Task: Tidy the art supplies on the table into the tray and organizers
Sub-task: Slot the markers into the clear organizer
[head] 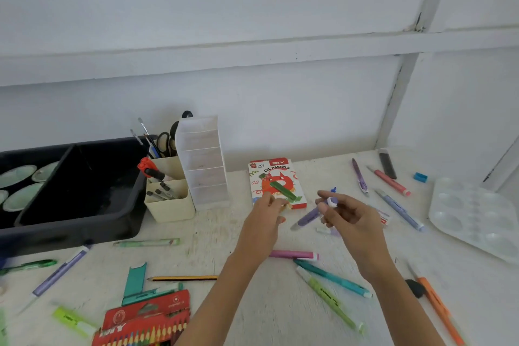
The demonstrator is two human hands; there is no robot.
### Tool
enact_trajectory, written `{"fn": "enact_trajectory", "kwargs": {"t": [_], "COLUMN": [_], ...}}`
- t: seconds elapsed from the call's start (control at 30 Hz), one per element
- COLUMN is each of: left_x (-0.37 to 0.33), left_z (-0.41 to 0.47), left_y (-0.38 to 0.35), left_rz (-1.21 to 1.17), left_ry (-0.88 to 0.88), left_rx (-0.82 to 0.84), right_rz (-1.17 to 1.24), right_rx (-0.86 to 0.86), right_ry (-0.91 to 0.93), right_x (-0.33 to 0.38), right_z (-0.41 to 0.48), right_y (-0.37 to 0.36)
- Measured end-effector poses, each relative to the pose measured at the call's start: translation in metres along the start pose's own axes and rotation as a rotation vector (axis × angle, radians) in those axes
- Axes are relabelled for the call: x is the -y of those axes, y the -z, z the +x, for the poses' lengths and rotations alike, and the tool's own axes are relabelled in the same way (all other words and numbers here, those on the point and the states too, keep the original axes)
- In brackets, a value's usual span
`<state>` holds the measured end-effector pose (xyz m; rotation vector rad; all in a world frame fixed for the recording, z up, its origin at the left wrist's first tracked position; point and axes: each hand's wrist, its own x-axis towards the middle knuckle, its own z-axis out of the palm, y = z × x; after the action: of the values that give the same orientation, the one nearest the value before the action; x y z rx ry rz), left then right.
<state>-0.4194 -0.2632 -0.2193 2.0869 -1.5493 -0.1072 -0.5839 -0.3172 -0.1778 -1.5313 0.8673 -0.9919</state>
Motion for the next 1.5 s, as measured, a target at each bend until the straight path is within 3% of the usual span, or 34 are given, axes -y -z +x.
{"fn": "enact_trajectory", "kwargs": {"t": [0.23,0.47,0.67,0.77,0.93,1.2,1.5], "left_x": [0.008,0.016,0.016,0.018,0.029,0.054,0.069], "left_z": [-0.011,-0.024,-0.022,-0.017,-0.002,0.018,0.036], "left_y": [0.075,0.144,0.175,0.179,0.173,0.161,0.139], "left_rz": [-0.47,-0.606,-0.699,-0.683,-0.648,-0.526,-0.485], "left_ry": [0.104,0.138,0.103,0.047,0.029,0.041,0.052], "left_rx": [-0.395,-0.746,-0.925,-0.936,-0.896,-0.733,-0.514], "right_rz": [-0.083,0.013,-0.124,-0.399,-0.772,-0.821,-0.988], "right_rx": [0.099,0.192,0.2,0.283,0.398,0.47,0.477], "right_ry": [0.084,0.37,0.717,0.834,0.682,0.462,0.529], "right_x": [0.027,0.083,0.095,0.086,0.078,0.07,0.063], "right_z": [0.026,0.047,0.075,0.09,0.105,0.123,0.119], "right_y": [-0.052,-0.098,-0.133,-0.149,-0.171,-0.191,-0.195]}}
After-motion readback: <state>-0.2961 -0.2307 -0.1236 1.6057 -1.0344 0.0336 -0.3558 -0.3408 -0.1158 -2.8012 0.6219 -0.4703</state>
